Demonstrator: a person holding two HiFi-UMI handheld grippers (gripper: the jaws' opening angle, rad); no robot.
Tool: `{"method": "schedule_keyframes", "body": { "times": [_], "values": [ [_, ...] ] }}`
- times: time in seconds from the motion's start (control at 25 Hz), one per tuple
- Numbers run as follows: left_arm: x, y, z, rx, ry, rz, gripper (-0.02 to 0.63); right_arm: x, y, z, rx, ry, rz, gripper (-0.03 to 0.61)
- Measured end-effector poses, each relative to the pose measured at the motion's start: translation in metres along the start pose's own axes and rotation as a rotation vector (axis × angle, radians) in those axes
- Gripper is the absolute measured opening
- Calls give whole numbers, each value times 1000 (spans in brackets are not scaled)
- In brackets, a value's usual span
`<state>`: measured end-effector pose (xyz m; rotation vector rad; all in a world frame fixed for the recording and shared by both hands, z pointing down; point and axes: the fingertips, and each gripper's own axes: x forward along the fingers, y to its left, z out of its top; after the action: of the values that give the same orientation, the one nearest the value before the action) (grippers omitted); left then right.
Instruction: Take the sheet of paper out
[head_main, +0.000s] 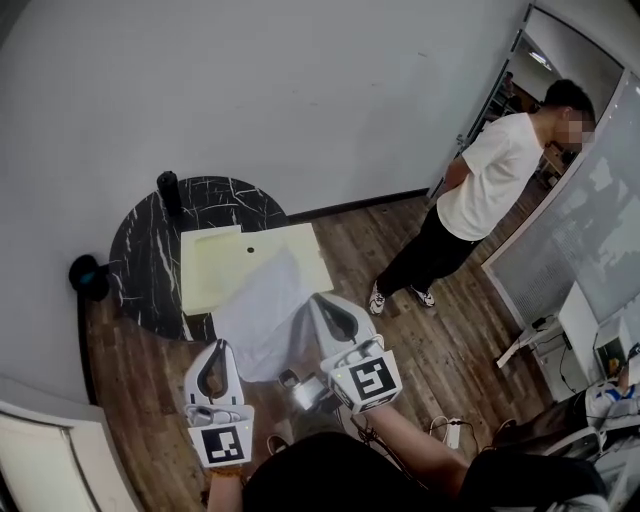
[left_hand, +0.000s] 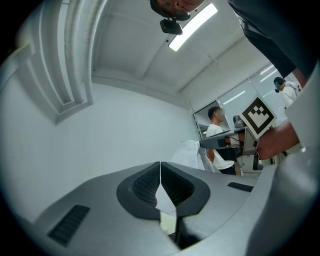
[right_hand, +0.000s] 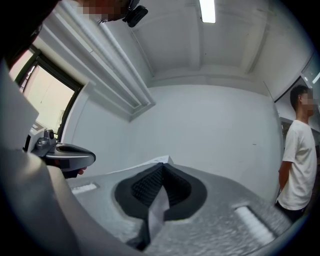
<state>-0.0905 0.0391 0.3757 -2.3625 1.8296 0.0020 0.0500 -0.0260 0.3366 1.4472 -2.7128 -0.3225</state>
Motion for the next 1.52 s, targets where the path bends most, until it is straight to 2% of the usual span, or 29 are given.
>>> {"method": "schedule_keyframes", "body": {
  "times": [0.28,0.44,0.88,1.24,1.52],
  "values": [
    [-7,-4,-7,-27,19,18,5,-1,16,-7,-19,9,28,-4],
    [-12,-12,-12,-9,31,10,5,-4,28,-13,-17,37,52,-3],
    [-20,-21,-11,-9,29,17,5,-12,38,-13,-19,23,63,-4],
    [-28,-27,-11,25,34,8,5,-19,52,-16,-22,27,76,-4],
    [-34,-26,-11,7,29,13,5,-23,69,-18,-23,40,98,-5]
  ]
}}
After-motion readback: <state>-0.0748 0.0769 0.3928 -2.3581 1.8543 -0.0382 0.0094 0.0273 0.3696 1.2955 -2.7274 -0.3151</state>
